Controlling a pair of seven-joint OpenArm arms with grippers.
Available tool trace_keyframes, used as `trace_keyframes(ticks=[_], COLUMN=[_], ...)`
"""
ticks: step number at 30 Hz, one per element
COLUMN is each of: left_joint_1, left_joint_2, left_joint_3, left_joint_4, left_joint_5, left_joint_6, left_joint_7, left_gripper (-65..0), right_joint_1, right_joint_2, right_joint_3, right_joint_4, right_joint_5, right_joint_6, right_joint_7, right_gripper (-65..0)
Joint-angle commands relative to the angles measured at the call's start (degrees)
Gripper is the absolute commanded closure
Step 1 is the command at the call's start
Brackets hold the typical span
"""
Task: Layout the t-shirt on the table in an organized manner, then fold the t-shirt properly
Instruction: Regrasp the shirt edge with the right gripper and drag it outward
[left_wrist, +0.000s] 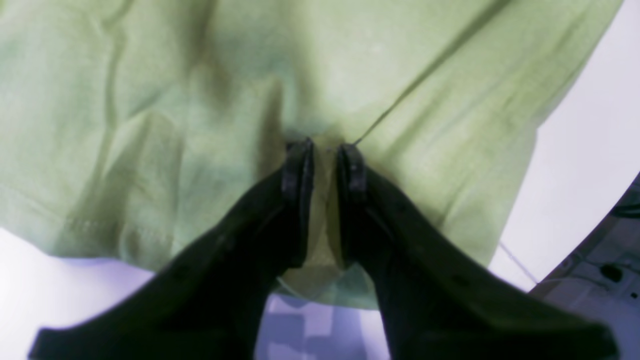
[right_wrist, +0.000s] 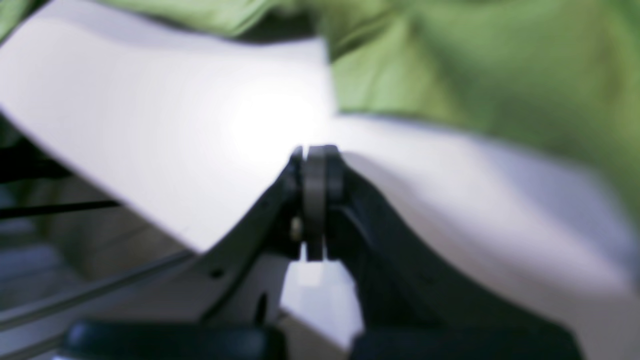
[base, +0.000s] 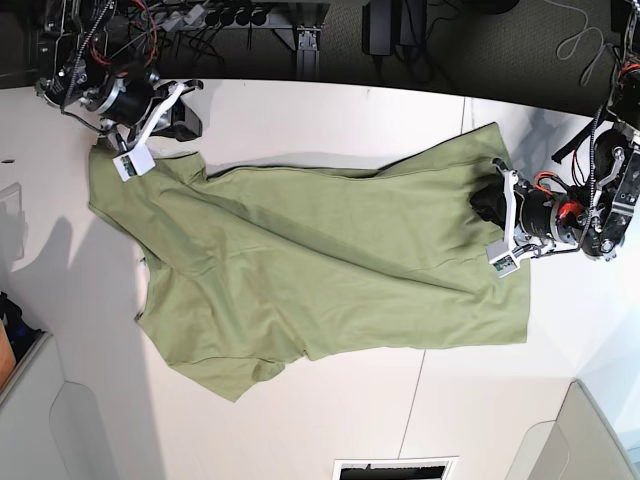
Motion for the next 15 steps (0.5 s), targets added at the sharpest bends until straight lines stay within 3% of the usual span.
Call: trace_keyframes(ticks=[1,7,15], left_joint_1=[-0.11,-0.09,-0.07], left_joint_2=[-1.18,-2.01,-2.73], left_joint_3=[-0.04,-0.04,-0.04], left_joint_4=[-0.24,-0.24,-0.24], left_joint_5=[4.61,4.46,3.61], left_joint_6=[1.47,1.47,1.47], left_joint_7=[3.48,3.48,3.48], left_gripper=[-13.8,-13.8,-13.8], right_joint_1=[-1.07,-1.33,7.65], right_joint_2=[0.44,0.46,0.44], right_joint_3=[0.11,0.22,-0.09], right_joint_4=[0.74,2.49,3.41], right_joint_5=[0.37,0.2,-4.98], right_joint_6=[0.72,0.74,0.26], right_joint_7=[-0.61,2.82,4.37], right_gripper=[0.0,0.0,0.0])
